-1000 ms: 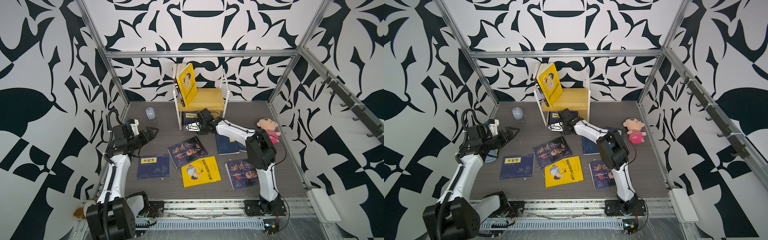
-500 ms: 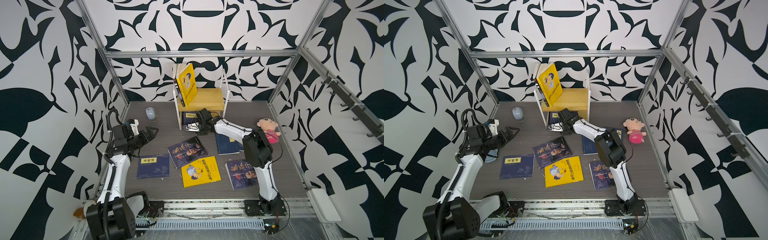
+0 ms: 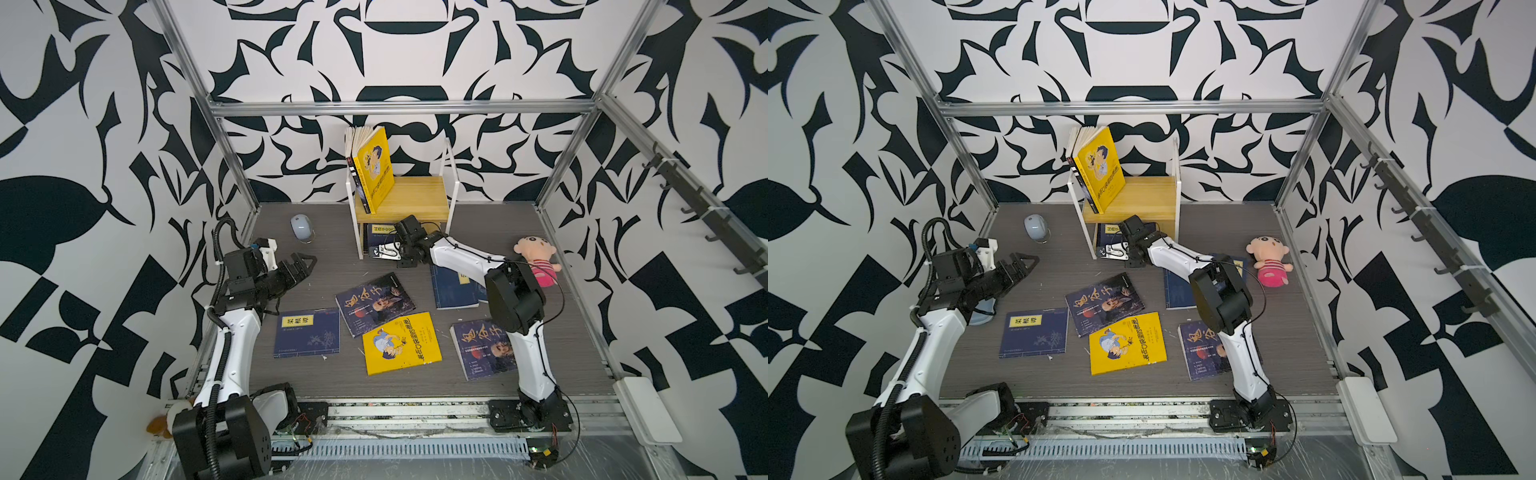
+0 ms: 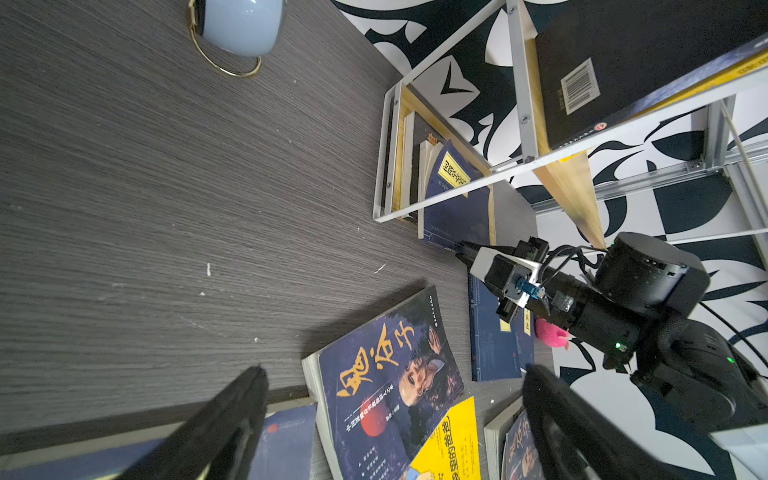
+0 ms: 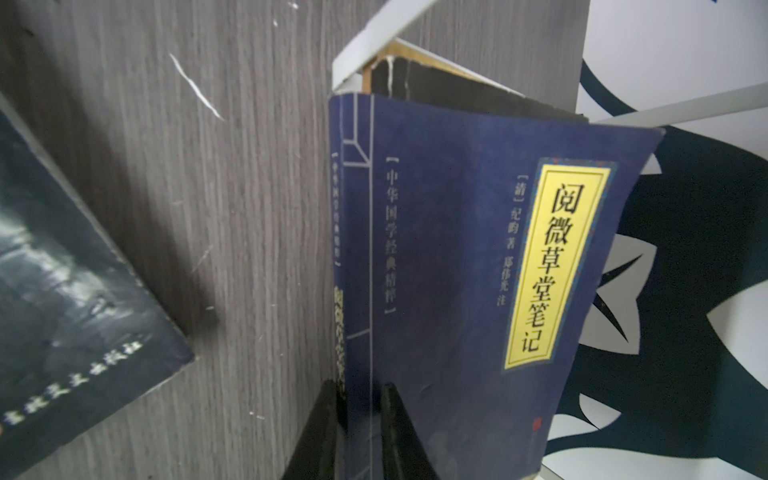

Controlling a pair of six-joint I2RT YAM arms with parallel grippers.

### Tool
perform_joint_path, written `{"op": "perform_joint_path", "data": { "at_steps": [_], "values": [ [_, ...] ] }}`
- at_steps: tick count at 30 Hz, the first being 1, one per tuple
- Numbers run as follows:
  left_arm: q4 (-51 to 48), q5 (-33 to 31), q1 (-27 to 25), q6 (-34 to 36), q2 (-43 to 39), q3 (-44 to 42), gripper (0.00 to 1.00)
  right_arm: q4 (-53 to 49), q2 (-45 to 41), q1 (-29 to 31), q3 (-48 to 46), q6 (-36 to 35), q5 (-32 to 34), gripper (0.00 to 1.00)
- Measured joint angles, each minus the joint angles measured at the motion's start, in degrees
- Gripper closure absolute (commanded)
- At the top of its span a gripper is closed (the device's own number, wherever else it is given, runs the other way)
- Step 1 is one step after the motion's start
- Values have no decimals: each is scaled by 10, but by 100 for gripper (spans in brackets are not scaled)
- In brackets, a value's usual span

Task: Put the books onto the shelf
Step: 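Push the dark blue book onto the lower shelf beside the black book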

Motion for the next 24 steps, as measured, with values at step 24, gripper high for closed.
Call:
{"op": "perform_joint_path", "data": {
  "at_steps": [24],
  "values": [
    [0,0,1,2,0,0,0,19,26,-9,28,15,11,82]
  ]
}}
